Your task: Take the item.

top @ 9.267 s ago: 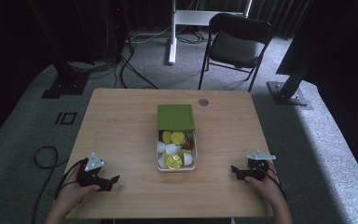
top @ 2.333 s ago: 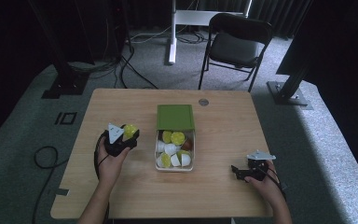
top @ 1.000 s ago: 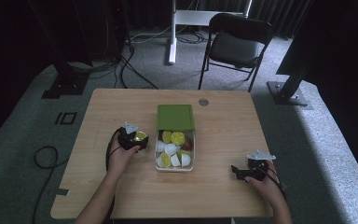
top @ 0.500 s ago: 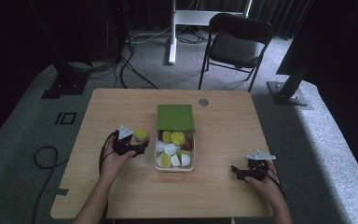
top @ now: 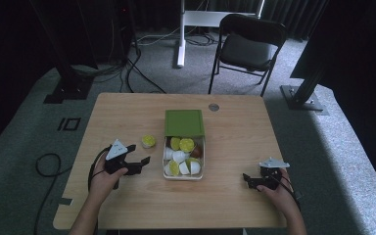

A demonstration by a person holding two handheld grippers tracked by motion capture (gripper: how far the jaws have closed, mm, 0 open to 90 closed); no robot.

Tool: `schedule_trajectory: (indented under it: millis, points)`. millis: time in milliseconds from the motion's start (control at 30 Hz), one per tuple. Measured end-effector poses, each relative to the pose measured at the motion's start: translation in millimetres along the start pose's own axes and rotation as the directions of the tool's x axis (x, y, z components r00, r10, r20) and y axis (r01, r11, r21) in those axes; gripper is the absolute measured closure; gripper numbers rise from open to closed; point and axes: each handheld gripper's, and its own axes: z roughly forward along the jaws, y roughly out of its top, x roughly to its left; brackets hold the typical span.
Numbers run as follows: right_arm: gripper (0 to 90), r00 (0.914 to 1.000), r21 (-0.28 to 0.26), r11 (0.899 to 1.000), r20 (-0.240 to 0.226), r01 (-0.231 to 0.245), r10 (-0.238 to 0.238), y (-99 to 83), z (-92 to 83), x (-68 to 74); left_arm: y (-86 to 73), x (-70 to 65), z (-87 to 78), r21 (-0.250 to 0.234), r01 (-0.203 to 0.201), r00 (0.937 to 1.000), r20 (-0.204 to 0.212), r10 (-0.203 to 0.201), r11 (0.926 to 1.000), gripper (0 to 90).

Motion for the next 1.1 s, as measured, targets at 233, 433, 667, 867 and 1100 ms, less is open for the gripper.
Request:
schedule_trajectory:
  millis: [233, 433, 667, 867, 1100]
  points:
    - [11.8, 1.0, -0.002, 1.0, 0.0, 0.001, -0.001, -0.1, 0.1, -0.1, -9.6, -2.7, -12.3, 0.018, -0.062, 0.9977, 0.028, 0.061, 0.9979, 19.4]
    - [11.8, 1.0, -0.001, 1.0, 0.0, 0.002, -0.002, -0.1, 0.1, -0.1, -20.4, -2.3, -21.1, 0.022, -0.108, 0.9933, 0.045, 0.107, 0.9939, 19.4]
    - [11.8, 1.0, -0.001, 1.0, 0.0, 0.002, -0.002, -0.1, 0.1, -0.2, -35.2, -4.2, -29.4, 0.125, -0.21, 0.9769, 0.068, 0.203, 0.9697, 19.3]
    - [11.8, 1.0, -0.001, 1.0, 0.0, 0.002, -0.002, -0.1, 0.1, -0.2, -45.1, -2.5, -33.9, 0.217, -0.228, 0.9731, 0.084, 0.215, 0.9491, 19.3]
    - [11.8, 1.0, -0.001, 1.0, 0.0, 0.002, -0.002, -0.1, 0.1, -0.2, -55.0, 5.5, -43.0, 0.259, -0.203, 0.9788, 0.077, 0.19, 0.9442, 19.3]
